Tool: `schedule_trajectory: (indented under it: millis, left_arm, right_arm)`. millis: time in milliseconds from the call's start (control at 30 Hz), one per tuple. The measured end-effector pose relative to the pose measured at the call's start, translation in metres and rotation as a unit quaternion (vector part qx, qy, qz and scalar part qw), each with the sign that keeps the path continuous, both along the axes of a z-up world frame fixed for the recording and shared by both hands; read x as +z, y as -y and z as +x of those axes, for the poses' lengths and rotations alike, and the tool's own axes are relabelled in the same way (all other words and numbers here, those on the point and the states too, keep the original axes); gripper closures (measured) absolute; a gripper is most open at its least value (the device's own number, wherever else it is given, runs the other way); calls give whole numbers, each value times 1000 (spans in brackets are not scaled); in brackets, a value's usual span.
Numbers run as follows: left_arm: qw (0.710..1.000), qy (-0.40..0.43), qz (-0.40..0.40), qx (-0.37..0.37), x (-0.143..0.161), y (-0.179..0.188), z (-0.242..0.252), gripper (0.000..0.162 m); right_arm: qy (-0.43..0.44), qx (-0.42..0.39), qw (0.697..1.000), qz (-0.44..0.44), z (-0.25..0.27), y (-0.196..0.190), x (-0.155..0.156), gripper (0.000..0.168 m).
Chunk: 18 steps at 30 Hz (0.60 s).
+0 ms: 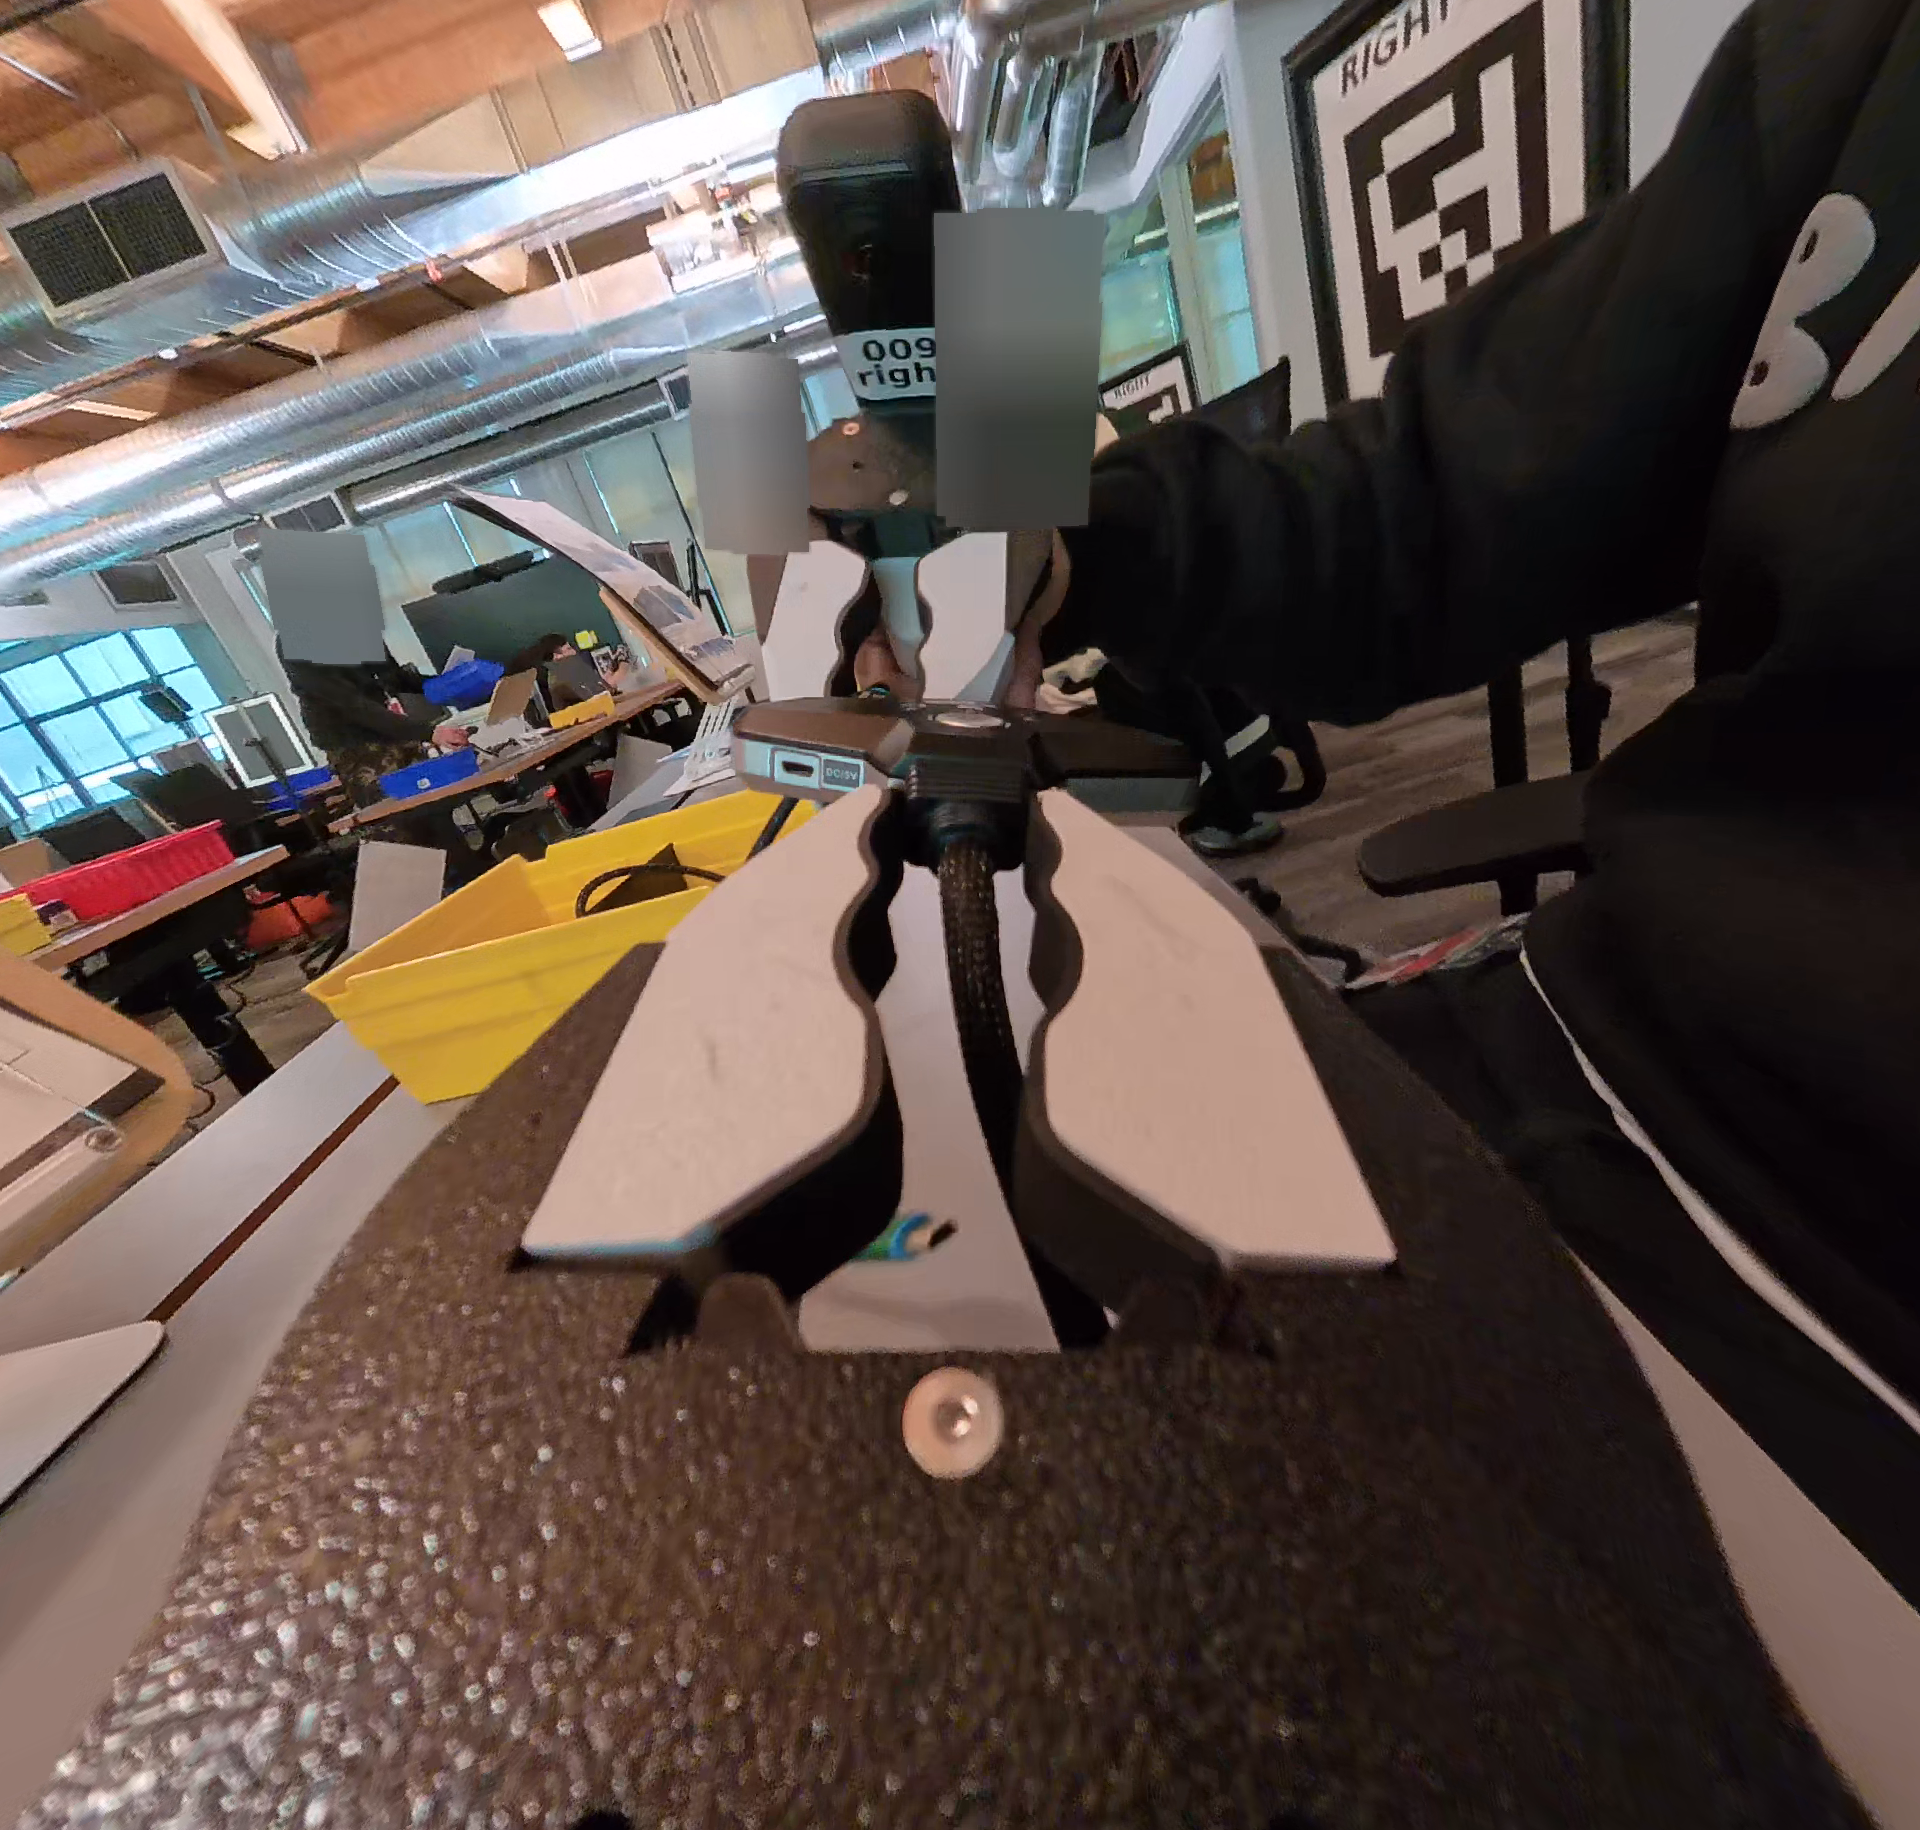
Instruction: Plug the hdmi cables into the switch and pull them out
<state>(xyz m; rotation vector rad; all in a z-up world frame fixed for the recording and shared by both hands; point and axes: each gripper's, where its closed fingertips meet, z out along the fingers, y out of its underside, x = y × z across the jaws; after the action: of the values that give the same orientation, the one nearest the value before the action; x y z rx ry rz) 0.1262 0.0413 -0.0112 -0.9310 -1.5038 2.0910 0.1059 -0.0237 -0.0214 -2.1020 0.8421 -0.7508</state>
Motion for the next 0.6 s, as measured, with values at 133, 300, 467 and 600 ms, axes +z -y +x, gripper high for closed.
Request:
schedule_trajectory:
  millis: [133, 300, 467, 600]
  left_arm:
    - [999, -40, -18, -23, 6, -4, 3, 140]
    - [998, -52, -17, -38, 2, -2, -1, 140]
    - [997, -60, -25, -39, 5, -5, 3, 140]
    - [996, -68, -28, -49, 6, -5, 0, 140]
  right_arm:
    - [67, 7, 992, 104, -2, -10, 25, 138]
    - [110, 15, 985, 134, -1, -12, 30, 140]
    - [115, 17, 986, 120, -6, -8, 28, 141]
    - [109, 16, 989, 102, -3, -10, 21, 145]
